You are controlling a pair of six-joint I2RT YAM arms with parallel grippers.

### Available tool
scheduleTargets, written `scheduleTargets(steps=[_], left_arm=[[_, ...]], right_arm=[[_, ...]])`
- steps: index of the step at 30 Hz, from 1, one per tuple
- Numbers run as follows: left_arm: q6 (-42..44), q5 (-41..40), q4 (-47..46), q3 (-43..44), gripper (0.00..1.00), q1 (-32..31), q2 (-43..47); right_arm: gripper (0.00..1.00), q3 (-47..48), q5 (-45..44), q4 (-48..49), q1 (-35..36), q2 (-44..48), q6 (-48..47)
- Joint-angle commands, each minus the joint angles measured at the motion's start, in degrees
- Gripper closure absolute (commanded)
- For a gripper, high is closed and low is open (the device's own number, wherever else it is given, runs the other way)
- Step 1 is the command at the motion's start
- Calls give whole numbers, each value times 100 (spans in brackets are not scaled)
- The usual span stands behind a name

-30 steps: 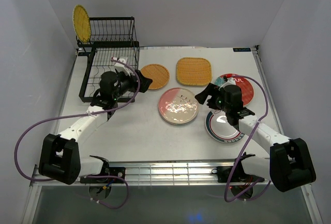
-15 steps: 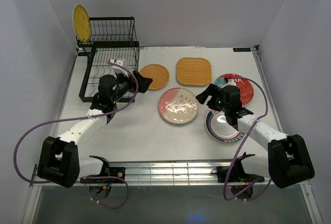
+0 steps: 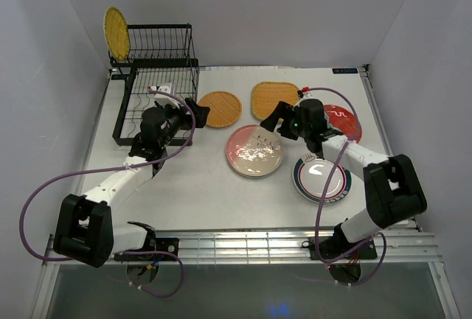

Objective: Load the plates into the dish rack
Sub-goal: Pick up the plate at the center of the board.

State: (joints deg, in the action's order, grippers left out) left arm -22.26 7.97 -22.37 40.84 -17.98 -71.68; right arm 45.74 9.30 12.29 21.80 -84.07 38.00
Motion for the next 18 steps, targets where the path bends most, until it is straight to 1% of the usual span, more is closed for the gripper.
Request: scheduleTargets(steps=[1, 2, 5, 9, 13, 18], left_arm=[[266, -594, -92, -76, 2, -4, 207], [284, -586, -92, -76, 2, -4, 224], [275, -559, -110, -85, 2, 5, 277], [328, -665, -92, -85, 2, 5, 269], [301, -656, -92, -67, 2, 5, 198], [284, -638, -83, -76, 2, 5, 190]], right_arm=[[16, 847, 169, -87, 219, -600, -30], [16, 1163, 160, -69, 237, -732, 32], [16, 1604, 142, -17, 316, -1250, 85], [16, 2648, 169, -236, 342, -2198, 67], [17, 3255, 133, -307, 404, -2868, 76], [18, 3740, 134, -324, 448, -3528, 146]])
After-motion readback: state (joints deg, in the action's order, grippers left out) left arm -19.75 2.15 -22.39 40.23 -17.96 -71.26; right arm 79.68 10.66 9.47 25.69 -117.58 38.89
